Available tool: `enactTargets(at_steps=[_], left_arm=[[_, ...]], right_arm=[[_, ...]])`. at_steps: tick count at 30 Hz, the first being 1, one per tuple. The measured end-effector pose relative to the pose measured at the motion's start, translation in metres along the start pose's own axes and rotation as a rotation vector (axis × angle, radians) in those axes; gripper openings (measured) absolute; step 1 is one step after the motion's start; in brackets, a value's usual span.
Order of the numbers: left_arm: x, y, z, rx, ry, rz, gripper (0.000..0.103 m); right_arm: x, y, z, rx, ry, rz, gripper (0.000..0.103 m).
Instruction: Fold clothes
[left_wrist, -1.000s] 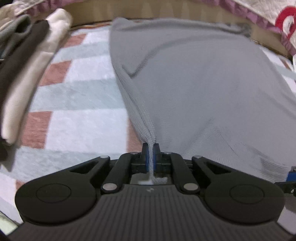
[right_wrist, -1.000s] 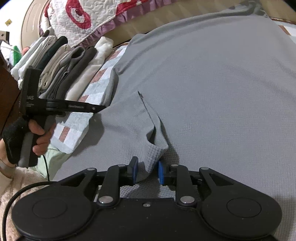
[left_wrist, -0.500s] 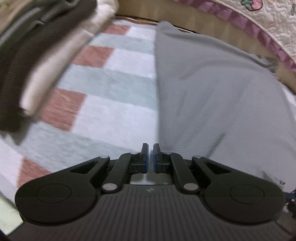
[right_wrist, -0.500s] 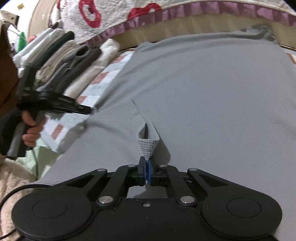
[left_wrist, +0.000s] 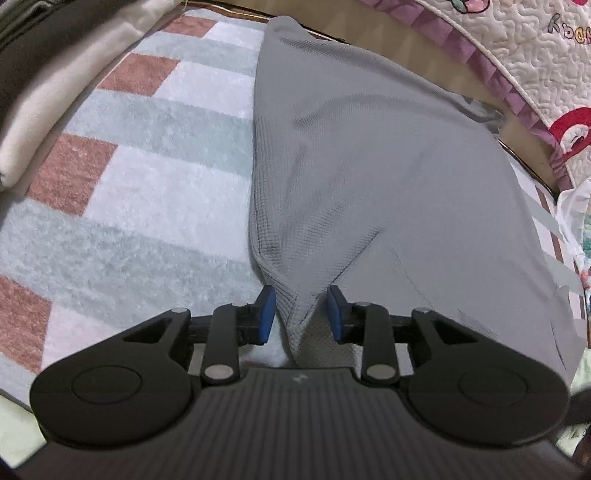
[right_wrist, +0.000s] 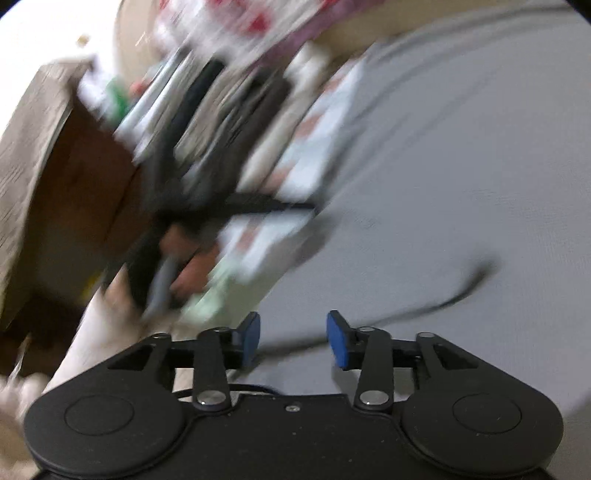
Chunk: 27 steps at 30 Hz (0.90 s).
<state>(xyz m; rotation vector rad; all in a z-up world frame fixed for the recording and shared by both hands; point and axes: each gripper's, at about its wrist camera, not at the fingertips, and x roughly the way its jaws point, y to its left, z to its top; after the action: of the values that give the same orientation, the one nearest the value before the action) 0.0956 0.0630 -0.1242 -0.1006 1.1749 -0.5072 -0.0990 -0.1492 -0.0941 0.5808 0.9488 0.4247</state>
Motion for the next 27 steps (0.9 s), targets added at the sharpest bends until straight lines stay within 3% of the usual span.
enactTargets(at_steps=[2, 6, 10, 15, 16, 17, 19, 21, 23, 25, 27], left_arm=[[0.0, 0.0, -0.001, 0.014, -0.008, 0.016, 0.004], [-0.005, 0.003, -0.001, 0.021, -0.034, 0.044, 0.001], [-0.013, 0.012, 0.002, 0.007, -0.072, 0.13, 0.0], [-0.019, 0.032, 0.003, -0.1, -0.057, 0.019, 0.0], [-0.022, 0.03, 0.003, -0.088, -0.061, 0.011, 0.001], [-0.024, 0.028, 0.002, -0.08, -0.058, -0.007, 0.003], [-0.024, 0.025, 0.0, -0.083, -0.037, -0.064, 0.01], [-0.02, 0.021, -0.002, -0.081, -0.011, -0.102, 0.023], [-0.012, 0.018, -0.002, -0.067, 0.015, -0.086, 0.037], [-0.003, 0.016, -0.002, -0.052, 0.04, -0.067, 0.035], [0.001, 0.014, -0.003, -0.023, 0.043, -0.031, 0.005]], right_arm=[[0.014, 0.013, -0.001, -0.028, 0.053, 0.054, 0.048], [0.041, 0.04, -0.002, -0.083, 0.159, 0.161, 0.049], [0.069, 0.067, -0.003, -0.139, 0.265, 0.268, 0.065], [0.088, 0.058, -0.009, -0.032, 0.285, 0.225, 0.064], [0.09, 0.055, -0.011, -0.002, 0.281, 0.215, 0.059], [0.09, 0.051, -0.011, 0.024, 0.272, 0.221, 0.042], [0.086, 0.041, -0.011, 0.081, 0.24, 0.255, 0.02], [0.083, 0.031, -0.011, 0.148, 0.209, 0.332, 0.019], [0.084, 0.03, -0.012, 0.157, 0.212, 0.358, 0.019], [0.086, 0.031, -0.012, 0.154, 0.221, 0.373, 0.019], [0.087, 0.032, -0.013, 0.15, 0.231, 0.388, 0.019]])
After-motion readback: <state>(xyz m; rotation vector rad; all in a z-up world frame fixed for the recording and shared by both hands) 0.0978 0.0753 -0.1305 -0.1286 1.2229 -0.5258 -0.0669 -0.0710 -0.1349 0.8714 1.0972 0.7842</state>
